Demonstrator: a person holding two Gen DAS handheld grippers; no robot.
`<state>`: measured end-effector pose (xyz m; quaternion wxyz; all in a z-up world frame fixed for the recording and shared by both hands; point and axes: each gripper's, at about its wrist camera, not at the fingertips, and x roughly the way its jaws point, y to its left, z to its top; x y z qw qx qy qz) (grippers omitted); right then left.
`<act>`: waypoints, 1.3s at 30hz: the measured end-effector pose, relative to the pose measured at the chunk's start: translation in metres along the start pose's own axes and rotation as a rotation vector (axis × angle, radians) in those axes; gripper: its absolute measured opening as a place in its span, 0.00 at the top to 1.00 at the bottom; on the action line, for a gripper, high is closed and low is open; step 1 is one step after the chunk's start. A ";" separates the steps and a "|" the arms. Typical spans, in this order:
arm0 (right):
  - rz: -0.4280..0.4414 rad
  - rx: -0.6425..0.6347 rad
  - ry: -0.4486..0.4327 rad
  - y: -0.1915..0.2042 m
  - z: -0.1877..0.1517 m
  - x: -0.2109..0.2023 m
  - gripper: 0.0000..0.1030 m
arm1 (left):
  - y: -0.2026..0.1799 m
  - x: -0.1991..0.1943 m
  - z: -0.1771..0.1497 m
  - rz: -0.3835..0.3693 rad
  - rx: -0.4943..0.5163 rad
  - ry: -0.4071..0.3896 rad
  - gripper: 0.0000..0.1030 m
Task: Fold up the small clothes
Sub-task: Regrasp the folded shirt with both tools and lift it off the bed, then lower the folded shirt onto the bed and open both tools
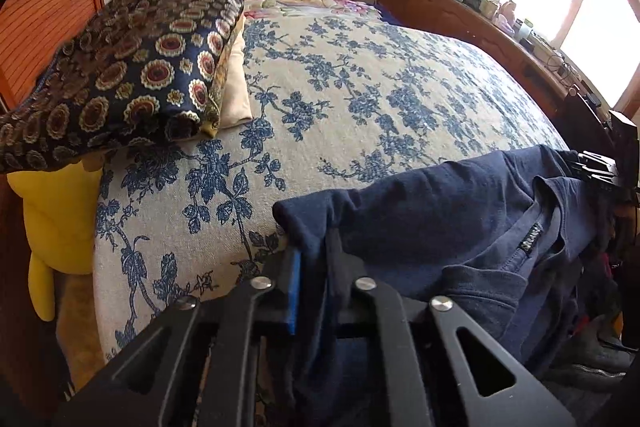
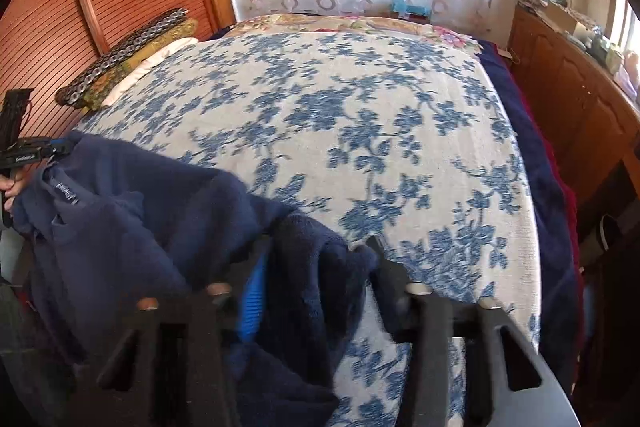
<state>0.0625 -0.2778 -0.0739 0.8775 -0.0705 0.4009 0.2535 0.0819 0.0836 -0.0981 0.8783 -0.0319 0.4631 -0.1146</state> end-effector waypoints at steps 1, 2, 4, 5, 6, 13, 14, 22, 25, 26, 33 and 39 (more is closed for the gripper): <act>0.010 -0.003 0.002 0.003 -0.001 -0.002 0.81 | -0.005 -0.006 0.000 0.000 0.016 -0.015 0.90; 0.008 -0.010 0.000 0.005 -0.002 -0.004 0.83 | -0.007 -0.011 0.000 -0.004 0.023 -0.027 0.91; 0.016 -0.014 -0.019 0.006 -0.003 -0.016 0.87 | -0.015 -0.026 -0.001 -0.020 0.036 -0.063 0.91; 0.020 -0.011 -0.044 0.007 -0.002 -0.025 0.87 | -0.020 -0.037 -0.001 -0.026 0.045 -0.092 0.91; 0.023 -0.010 -0.069 0.009 -0.002 -0.034 0.88 | -0.023 -0.045 -0.002 -0.028 0.048 -0.108 0.91; -0.001 -0.033 -0.245 0.024 0.001 -0.113 0.89 | -0.044 -0.116 -0.005 -0.068 0.058 -0.287 0.91; -0.007 -0.044 -0.262 0.027 0.000 -0.124 0.89 | -0.047 -0.123 -0.006 -0.071 0.061 -0.308 0.92; -0.001 -0.116 -0.399 0.051 -0.012 -0.207 0.89 | -0.073 -0.191 -0.007 -0.085 0.100 -0.471 0.92; -0.009 -0.122 -0.455 0.053 -0.013 -0.237 0.89 | -0.080 -0.221 -0.004 -0.084 0.113 -0.545 0.92; -0.014 -0.125 -0.473 0.053 -0.014 -0.245 0.89 | -0.081 -0.227 -0.002 -0.084 0.114 -0.564 0.92; -0.063 -0.195 -0.610 0.064 -0.006 -0.318 0.89 | -0.080 -0.278 0.025 -0.061 0.133 -0.698 0.92; -0.112 -0.261 -0.681 0.073 0.014 -0.346 0.90 | -0.076 -0.300 0.060 -0.023 0.138 -0.771 0.92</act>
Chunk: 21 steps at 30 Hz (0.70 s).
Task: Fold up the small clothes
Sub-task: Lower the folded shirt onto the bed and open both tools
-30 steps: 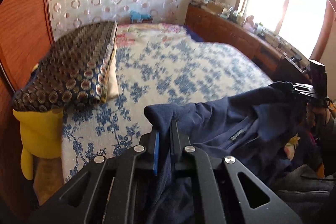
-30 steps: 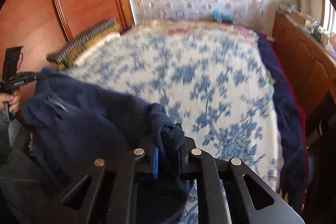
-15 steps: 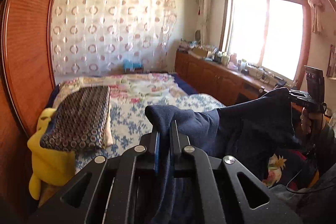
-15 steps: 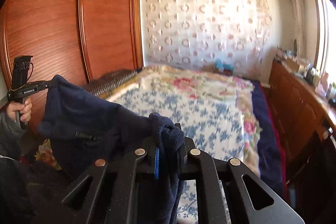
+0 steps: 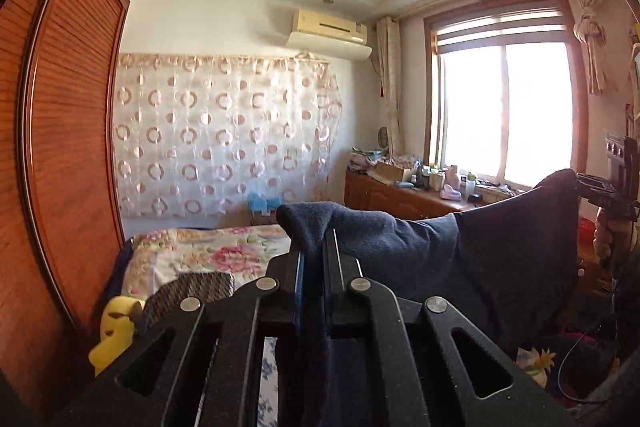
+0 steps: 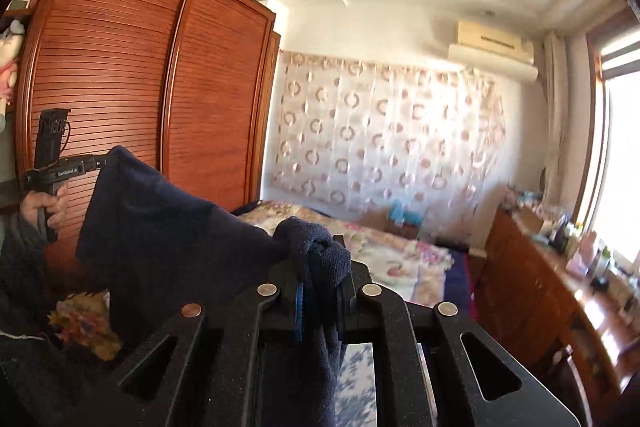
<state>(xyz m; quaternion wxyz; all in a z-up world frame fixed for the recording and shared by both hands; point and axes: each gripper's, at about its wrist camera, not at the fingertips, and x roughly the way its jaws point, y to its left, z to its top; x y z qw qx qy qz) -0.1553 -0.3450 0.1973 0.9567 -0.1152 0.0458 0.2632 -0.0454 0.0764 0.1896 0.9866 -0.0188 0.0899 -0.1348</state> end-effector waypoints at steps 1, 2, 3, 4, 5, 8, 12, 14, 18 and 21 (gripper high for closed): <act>-0.008 -0.004 -0.001 -0.003 0.005 0.003 0.90 | 0.002 0.006 0.005 0.013 0.004 -0.002 0.92; -0.021 -0.009 0.003 -0.007 0.009 0.009 0.90 | 0.006 0.014 0.007 0.022 0.008 0.001 0.92; -0.033 -0.011 0.011 -0.011 0.012 0.018 0.90 | 0.009 0.020 0.009 0.027 0.009 0.003 0.92; -0.038 -0.007 0.021 -0.010 0.010 0.027 0.90 | 0.013 0.033 0.013 0.040 0.009 0.012 0.92; -0.042 0.003 0.033 -0.015 0.010 0.043 0.89 | 0.016 0.044 0.014 0.052 0.010 0.021 0.92; -0.066 0.015 0.096 -0.023 0.007 0.090 0.89 | 0.033 0.089 0.008 0.085 -0.001 0.070 0.92; -0.097 0.078 0.214 -0.045 -0.020 0.191 0.77 | 0.056 0.167 -0.028 0.148 0.015 0.124 0.79; -0.175 0.092 0.323 -0.056 -0.044 0.245 0.53 | 0.068 0.202 -0.052 0.189 0.015 0.186 0.62; -0.246 0.180 0.477 -0.077 -0.102 0.308 0.49 | 0.084 0.239 -0.107 0.136 -0.046 0.328 0.55; -0.212 0.244 0.498 -0.079 -0.127 0.308 0.49 | 0.076 0.233 -0.129 0.112 -0.030 0.357 0.28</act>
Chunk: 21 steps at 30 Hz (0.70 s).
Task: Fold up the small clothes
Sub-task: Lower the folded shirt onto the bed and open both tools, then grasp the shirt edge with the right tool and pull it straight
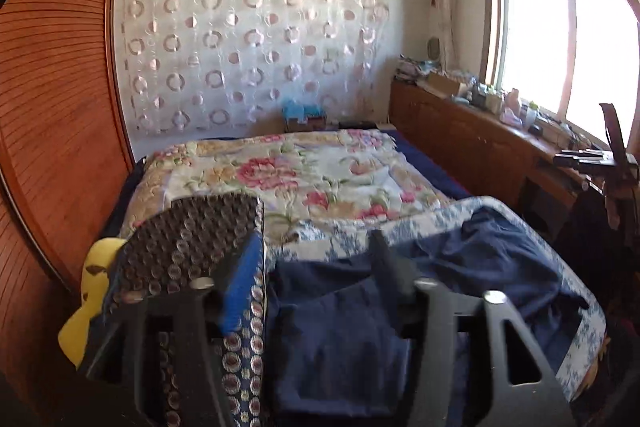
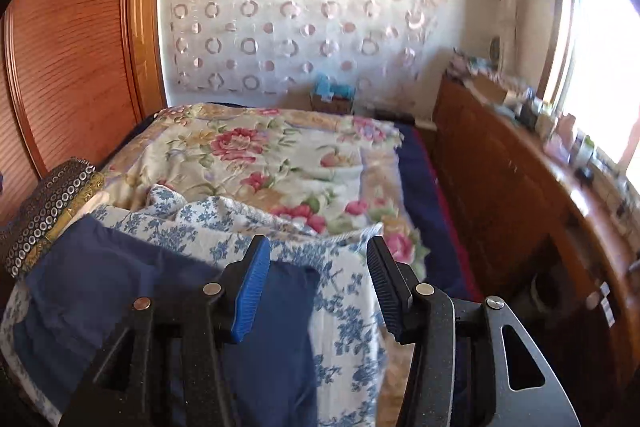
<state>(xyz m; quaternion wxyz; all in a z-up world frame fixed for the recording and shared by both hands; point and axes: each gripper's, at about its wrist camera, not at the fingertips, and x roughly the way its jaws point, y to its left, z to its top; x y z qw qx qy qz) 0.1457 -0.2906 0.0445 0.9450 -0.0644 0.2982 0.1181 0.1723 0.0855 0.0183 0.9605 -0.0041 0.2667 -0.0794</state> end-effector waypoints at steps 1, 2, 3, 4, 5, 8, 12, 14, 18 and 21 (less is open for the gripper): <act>0.008 -0.003 0.011 0.000 -0.005 0.000 0.49 | -0.004 -0.003 -0.004 -0.010 0.003 0.002 0.24; 0.012 -0.013 0.022 -0.002 -0.012 -0.001 0.49 | -0.005 -0.006 -0.009 -0.020 0.004 0.011 0.23; 0.019 -0.020 0.029 -0.003 -0.021 -0.004 0.49 | -0.007 -0.007 -0.017 -0.033 0.005 0.033 0.23; 0.034 -0.026 0.038 -0.005 -0.027 -0.006 0.49 | -0.011 -0.010 -0.020 -0.043 0.004 0.045 0.23; 0.052 -0.033 0.052 -0.007 -0.032 -0.007 0.49 | -0.016 -0.014 -0.024 -0.046 0.004 0.051 0.23; 0.087 -0.036 0.079 -0.030 -0.031 -0.007 0.49 | -0.026 -0.024 -0.041 -0.040 0.024 0.059 0.23; 0.138 -0.009 0.116 -0.048 -0.062 -0.027 0.49 | -0.033 -0.033 -0.070 -0.055 0.029 0.096 0.23; 0.161 -0.008 0.141 -0.050 -0.074 -0.028 0.49 | -0.036 -0.037 -0.081 -0.046 0.040 0.107 0.23; 0.178 -0.006 0.179 -0.054 -0.098 -0.029 0.49 | -0.039 -0.040 -0.105 -0.036 0.037 0.135 0.23; 0.212 0.020 0.189 -0.054 -0.105 -0.041 0.49 | -0.038 -0.038 -0.122 -0.039 0.024 0.176 0.23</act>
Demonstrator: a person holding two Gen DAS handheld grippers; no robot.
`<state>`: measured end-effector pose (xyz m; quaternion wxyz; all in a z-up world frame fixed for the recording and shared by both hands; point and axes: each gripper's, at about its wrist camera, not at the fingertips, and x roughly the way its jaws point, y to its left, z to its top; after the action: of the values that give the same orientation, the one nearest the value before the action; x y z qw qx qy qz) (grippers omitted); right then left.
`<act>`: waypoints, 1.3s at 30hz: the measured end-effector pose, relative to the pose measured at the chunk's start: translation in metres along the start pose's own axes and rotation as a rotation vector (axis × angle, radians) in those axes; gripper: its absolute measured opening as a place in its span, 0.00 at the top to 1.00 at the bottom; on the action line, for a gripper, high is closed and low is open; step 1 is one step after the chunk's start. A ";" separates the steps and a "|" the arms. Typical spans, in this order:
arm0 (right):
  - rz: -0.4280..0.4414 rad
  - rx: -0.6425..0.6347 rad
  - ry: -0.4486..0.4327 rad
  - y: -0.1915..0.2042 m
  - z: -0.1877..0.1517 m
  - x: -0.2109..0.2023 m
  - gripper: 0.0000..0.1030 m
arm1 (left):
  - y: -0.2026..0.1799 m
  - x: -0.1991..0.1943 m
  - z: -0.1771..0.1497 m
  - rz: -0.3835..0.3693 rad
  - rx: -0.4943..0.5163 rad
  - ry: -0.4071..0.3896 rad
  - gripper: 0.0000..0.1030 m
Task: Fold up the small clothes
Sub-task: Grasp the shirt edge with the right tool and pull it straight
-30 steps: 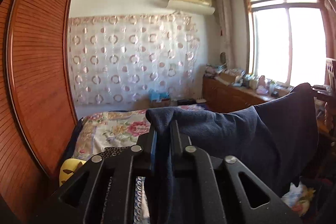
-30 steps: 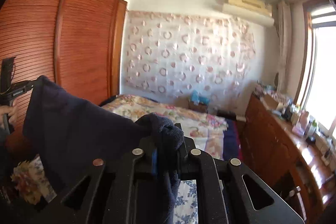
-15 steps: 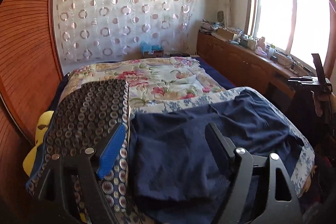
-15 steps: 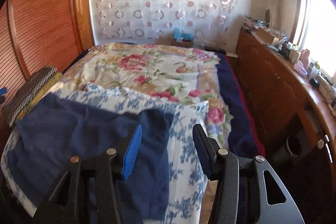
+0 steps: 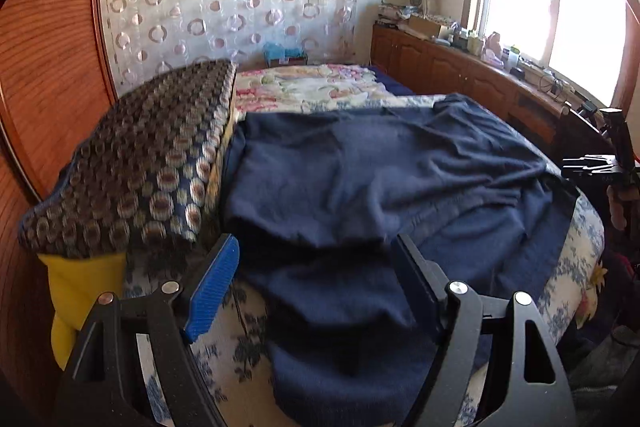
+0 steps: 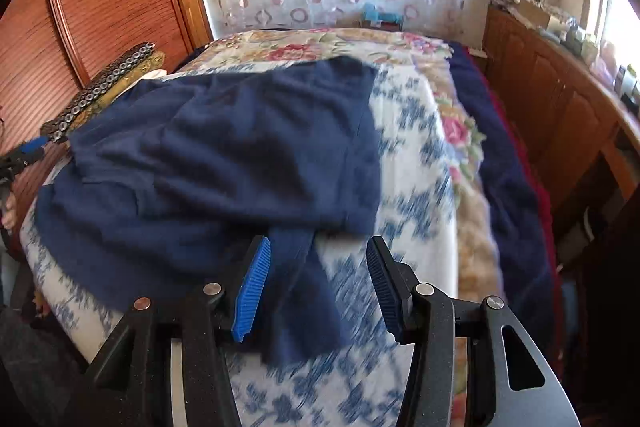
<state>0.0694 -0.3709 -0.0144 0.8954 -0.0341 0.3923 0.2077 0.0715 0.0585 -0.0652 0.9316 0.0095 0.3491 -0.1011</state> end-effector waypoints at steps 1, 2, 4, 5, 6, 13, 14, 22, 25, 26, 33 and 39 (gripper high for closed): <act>0.011 0.005 0.005 -0.001 -0.002 -0.003 0.49 | 0.001 0.001 -0.005 0.008 -0.002 0.012 0.23; 0.018 0.007 0.009 -0.002 -0.002 -0.002 0.49 | 0.002 0.003 -0.012 0.015 -0.005 0.019 0.23; 0.027 0.006 0.013 -0.002 -0.001 -0.003 0.49 | 0.004 0.005 -0.022 0.027 -0.022 0.037 0.23; 0.031 0.007 0.014 -0.002 -0.005 -0.004 0.49 | 0.006 0.006 -0.026 0.030 -0.031 0.043 0.23; 0.031 0.004 0.015 -0.003 -0.004 -0.005 0.49 | 0.008 0.008 -0.029 0.036 -0.043 0.054 0.23; -0.016 -0.040 0.030 -0.005 -0.005 0.008 0.57 | 0.013 0.010 -0.045 0.092 -0.039 0.074 0.23; -0.023 -0.047 0.029 -0.006 -0.004 0.007 0.60 | 0.014 0.010 -0.045 0.093 -0.041 0.075 0.23; -0.051 -0.083 -0.001 -0.005 0.000 -0.003 0.96 | 0.017 0.010 -0.051 0.099 -0.054 0.085 0.23; -0.065 -0.029 -0.061 -0.011 -0.005 -0.026 0.96 | 0.017 0.009 -0.054 0.098 -0.056 0.096 0.23; -0.080 -0.019 -0.074 -0.013 -0.007 -0.031 0.96 | 0.017 0.009 -0.055 0.094 -0.056 0.099 0.23; -0.158 0.037 -0.044 -0.027 -0.025 -0.031 0.96 | 0.016 0.000 -0.069 0.051 -0.072 0.112 0.27; -0.161 0.063 -0.035 -0.027 -0.017 -0.016 0.96 | 0.018 -0.009 -0.073 -0.012 -0.101 0.104 0.61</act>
<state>0.0588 -0.4046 -0.0170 0.9166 -0.0338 0.3789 0.1233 0.0211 0.0838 -0.1159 0.9108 -0.0344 0.4019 -0.0882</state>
